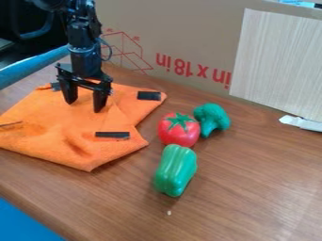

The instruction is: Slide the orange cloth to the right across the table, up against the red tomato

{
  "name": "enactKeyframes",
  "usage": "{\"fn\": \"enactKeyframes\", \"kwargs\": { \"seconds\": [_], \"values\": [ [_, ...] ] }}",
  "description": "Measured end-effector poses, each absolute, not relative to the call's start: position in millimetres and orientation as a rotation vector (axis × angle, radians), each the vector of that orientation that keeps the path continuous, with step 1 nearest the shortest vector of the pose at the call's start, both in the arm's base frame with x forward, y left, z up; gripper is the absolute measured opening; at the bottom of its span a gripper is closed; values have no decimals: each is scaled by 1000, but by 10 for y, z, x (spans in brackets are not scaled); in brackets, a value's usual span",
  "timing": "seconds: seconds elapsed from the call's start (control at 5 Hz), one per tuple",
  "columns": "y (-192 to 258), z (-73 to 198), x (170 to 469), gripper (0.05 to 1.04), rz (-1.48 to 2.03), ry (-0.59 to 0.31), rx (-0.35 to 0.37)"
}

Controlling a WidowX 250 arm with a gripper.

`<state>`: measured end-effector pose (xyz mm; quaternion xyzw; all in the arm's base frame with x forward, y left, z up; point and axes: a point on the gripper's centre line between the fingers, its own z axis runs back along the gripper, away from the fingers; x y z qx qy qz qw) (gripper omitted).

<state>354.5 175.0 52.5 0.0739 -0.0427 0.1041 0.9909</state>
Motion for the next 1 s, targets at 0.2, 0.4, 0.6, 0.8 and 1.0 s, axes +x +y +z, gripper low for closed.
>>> {"fn": "enactKeyframes", "kwargs": {
  "seconds": [0.2, 0.4, 0.6, 0.8, 1.0],
  "values": [
    [1799, 519, 3646, 1001, 257, -81, 147],
    [1841, 519, 3734, 1001, 288, -80, 147],
    [1873, 519, 3812, 1001, 308, -79, 148],
    [1858, 515, 3905, 1001, 291, -80, 157],
    [1851, 512, 3991, 1001, 283, -87, 155]
  ]
}}
